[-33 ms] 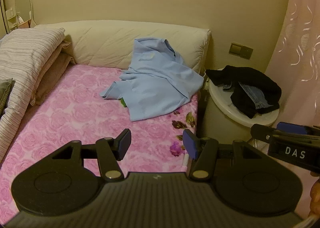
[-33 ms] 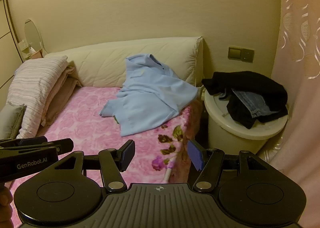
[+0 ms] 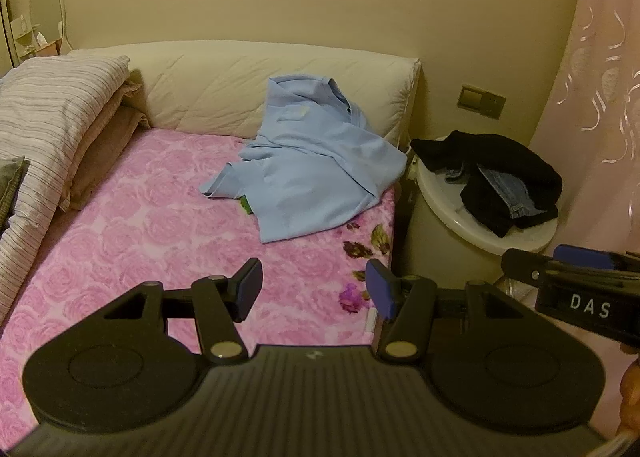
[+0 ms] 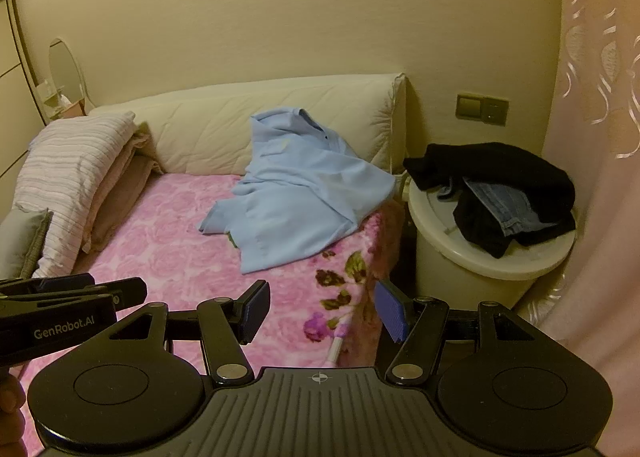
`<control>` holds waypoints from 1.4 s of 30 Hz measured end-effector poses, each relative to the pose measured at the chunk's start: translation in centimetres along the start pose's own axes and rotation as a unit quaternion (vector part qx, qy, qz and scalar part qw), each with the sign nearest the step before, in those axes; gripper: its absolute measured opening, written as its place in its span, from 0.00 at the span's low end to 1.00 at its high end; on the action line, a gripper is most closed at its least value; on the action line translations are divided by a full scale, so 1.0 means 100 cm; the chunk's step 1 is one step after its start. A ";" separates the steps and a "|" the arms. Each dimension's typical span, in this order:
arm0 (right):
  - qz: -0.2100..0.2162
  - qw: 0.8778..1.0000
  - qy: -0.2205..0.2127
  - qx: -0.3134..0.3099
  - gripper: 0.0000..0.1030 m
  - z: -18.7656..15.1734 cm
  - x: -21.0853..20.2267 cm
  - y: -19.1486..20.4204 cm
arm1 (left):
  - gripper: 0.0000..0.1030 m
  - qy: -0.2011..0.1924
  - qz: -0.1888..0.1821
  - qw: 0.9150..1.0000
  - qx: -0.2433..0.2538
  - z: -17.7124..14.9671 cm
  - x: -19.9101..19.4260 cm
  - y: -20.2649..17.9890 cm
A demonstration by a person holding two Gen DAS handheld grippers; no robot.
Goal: Fold clothes
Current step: 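Move both grippers toward the crumpled light-blue sweatshirt by the pillows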
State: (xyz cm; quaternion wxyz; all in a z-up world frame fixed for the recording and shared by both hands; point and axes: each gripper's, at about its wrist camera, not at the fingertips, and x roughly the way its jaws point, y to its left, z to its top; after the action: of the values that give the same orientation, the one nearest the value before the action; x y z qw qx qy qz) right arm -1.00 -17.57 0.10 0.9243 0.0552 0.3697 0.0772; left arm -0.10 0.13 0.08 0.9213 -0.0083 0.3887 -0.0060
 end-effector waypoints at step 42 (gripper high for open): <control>-0.025 0.999 0.013 -0.021 0.60 0.013 0.021 -0.006 | 0.53 0.016 -0.024 0.999 -0.018 0.005 0.030 0.032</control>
State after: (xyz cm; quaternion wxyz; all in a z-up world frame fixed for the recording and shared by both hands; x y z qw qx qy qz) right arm 1.43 -17.81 -0.47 0.9220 0.0250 0.3813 0.0627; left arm 2.36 3.33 -1.75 0.9142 -0.0343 0.4032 -0.0211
